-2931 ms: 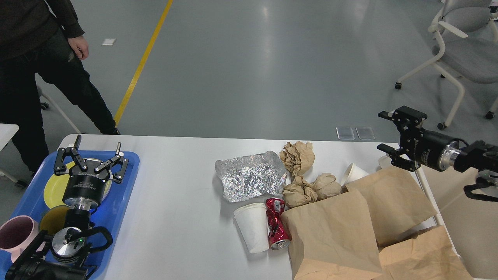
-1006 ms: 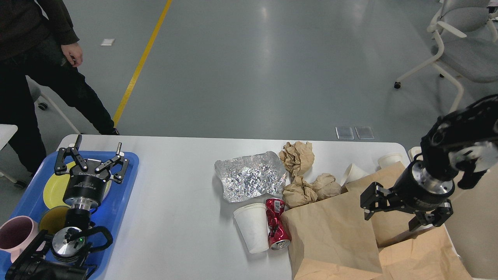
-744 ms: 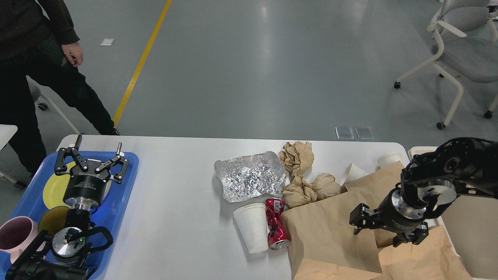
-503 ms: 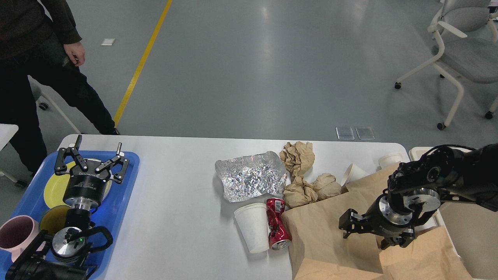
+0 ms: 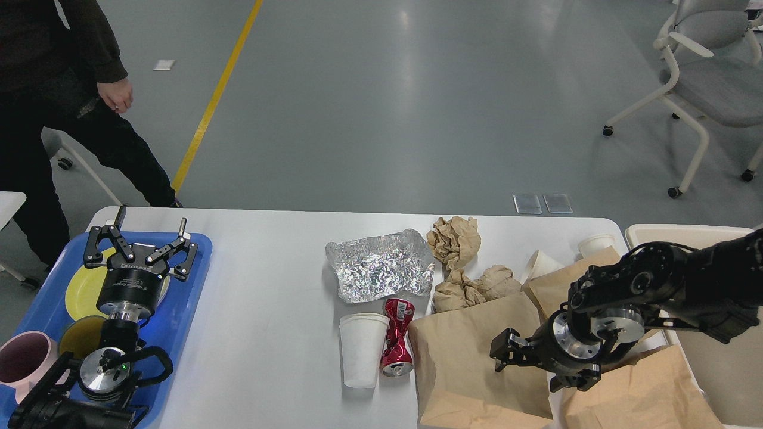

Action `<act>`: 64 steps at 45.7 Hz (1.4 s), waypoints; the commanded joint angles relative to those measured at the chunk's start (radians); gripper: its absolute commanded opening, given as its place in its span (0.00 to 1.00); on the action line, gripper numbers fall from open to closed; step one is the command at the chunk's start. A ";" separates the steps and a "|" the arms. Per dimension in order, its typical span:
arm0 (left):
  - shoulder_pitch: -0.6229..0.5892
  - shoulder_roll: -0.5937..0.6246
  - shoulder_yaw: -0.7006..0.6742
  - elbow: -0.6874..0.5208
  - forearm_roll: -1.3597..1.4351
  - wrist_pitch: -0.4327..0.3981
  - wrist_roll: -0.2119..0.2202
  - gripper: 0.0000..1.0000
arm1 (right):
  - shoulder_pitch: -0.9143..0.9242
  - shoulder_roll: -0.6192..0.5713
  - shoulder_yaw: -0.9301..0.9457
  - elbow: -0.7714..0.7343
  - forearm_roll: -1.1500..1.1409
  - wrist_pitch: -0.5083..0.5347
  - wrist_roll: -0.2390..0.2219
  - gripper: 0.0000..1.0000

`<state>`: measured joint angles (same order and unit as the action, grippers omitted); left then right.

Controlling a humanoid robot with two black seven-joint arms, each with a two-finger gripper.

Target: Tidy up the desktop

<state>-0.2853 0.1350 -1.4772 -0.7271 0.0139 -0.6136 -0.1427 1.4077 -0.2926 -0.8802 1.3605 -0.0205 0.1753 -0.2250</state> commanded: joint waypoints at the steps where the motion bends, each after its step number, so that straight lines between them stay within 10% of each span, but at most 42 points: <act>1: 0.000 0.000 0.000 0.000 0.000 0.000 0.000 0.96 | -0.053 0.035 -0.008 -0.003 -0.002 -0.092 0.000 0.90; 5: 0.000 0.000 0.000 0.000 0.000 0.000 0.000 0.96 | -0.073 0.050 -0.006 -0.018 -0.001 -0.112 0.000 0.83; 15: 0.000 0.000 0.000 0.000 0.000 0.000 0.000 0.96 | -0.099 0.062 0.000 -0.020 0.013 -0.122 -0.007 0.00; 46: 0.000 0.000 0.000 0.000 0.000 0.000 0.000 0.96 | -0.081 0.076 -0.052 -0.023 0.062 -0.082 -0.013 0.00; 64: 0.000 0.000 0.000 0.000 0.000 0.000 0.000 0.96 | 0.500 -0.060 -0.275 0.267 0.137 0.188 -0.004 0.00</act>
<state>-0.2853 0.1350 -1.4772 -0.7271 0.0138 -0.6136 -0.1427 1.7173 -0.3536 -1.0718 1.5629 0.0734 0.2895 -0.2289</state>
